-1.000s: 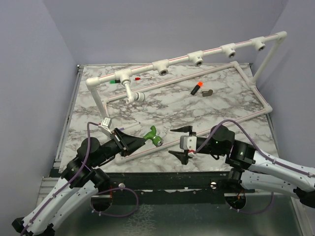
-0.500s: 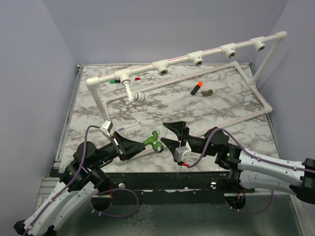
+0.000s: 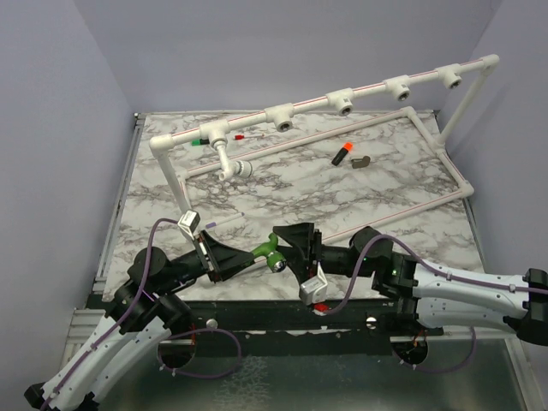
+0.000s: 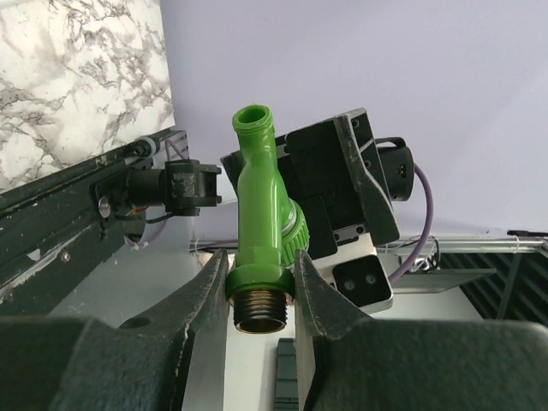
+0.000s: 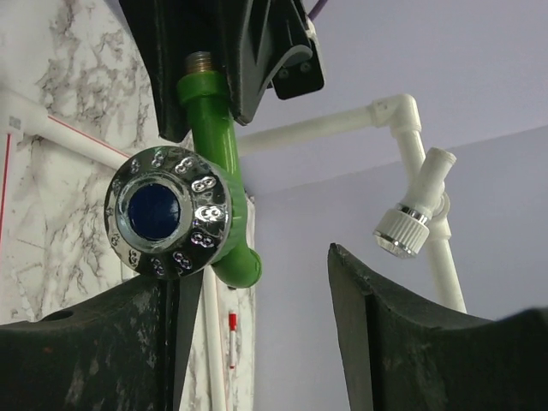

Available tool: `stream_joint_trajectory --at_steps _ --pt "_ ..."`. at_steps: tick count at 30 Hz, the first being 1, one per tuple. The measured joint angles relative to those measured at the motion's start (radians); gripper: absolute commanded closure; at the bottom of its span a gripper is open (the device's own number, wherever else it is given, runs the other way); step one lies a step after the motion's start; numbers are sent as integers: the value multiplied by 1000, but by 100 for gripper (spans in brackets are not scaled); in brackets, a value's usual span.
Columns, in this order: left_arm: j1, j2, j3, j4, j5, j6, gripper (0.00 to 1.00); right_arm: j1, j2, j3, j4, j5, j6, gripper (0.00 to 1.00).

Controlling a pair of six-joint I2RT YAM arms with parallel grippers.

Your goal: Install the water faucets

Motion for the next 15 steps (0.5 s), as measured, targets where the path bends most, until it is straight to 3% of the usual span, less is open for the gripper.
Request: stream_joint_trajectory --at_steps 15 --pt "0 3 -1 24 51 -3 100 51 72 6 -23 30 -177 54"
